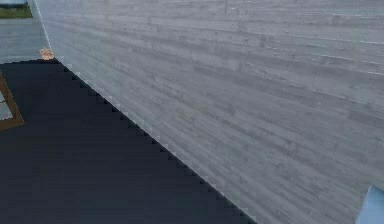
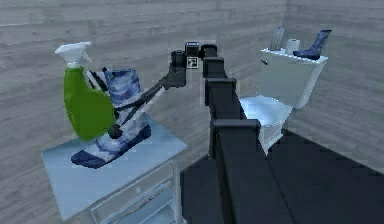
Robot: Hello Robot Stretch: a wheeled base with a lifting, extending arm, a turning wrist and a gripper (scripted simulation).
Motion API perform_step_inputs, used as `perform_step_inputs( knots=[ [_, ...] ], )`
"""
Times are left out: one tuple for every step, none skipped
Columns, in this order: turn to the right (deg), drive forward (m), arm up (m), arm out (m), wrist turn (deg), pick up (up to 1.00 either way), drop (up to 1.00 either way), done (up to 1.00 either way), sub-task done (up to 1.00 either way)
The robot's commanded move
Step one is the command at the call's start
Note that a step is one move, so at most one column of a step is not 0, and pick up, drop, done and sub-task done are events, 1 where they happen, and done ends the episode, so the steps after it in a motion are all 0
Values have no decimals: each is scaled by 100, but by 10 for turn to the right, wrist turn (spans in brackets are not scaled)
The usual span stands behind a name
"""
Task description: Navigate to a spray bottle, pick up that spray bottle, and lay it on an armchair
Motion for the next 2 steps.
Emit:
perform_step_inputs(
  knots=[
    [0,0,0,0,-150,0,0,0,0],
    [0,0,0,-44,0,0,0,0,0]
  ],
)
